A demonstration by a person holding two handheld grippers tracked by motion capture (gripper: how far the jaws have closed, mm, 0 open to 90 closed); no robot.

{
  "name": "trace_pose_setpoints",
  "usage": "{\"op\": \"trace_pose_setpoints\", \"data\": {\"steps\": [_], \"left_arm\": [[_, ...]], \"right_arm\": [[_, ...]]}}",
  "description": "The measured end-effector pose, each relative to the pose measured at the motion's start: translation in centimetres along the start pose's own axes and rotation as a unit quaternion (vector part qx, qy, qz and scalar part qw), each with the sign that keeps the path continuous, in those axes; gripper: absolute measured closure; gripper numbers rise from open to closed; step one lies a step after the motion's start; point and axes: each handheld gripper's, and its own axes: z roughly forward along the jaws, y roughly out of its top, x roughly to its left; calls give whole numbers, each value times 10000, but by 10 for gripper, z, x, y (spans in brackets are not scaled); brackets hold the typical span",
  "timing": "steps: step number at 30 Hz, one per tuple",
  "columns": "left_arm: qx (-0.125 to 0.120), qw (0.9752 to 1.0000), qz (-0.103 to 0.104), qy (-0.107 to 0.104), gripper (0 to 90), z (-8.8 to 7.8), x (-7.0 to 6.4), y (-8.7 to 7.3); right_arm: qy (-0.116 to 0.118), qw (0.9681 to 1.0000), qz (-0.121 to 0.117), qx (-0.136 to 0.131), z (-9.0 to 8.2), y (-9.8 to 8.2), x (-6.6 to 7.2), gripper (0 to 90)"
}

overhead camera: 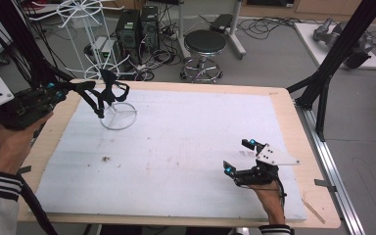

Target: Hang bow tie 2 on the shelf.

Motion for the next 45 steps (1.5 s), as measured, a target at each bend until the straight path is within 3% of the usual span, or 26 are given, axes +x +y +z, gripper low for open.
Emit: {"op": "trace_pose_setpoints", "data": {"steps": [8, 12, 20, 22, 26, 31, 45], "left_arm": [[29, 9999, -29, 103, 831, -1, 4, -3], [24, 9999, -22, 147, 831, -1, 5, -6], [-28, 9998, -81, 196, 831, -1, 9, -8], [15, 9998, -62, 192, 831, 0, 10, -9], [45, 9997, -47, 226, 831, 3, 11, -11], [115, 9996, -34, 243, 831, 6, 13, -14], [276, 9990, -60, 335, 831, 10, 18, -27]], "right_arm": [[-54, 10000, 20, -42, -3, 0, 1, 8], [-222, 9997, 41, -14, -5, 0, 0, 8], [-400, 9989, 99, -223, -15, 1, 3, 8], [-428, 9979, 111, -482, -19, -4, 5, 9], [-525, 9972, 174, -506, -24, -14, 6, 8], [-515, 9962, 104, -690, -24, -17, 9, 8], [-519, 9948, 211, -849, -19, -27, 10, 8]]}}
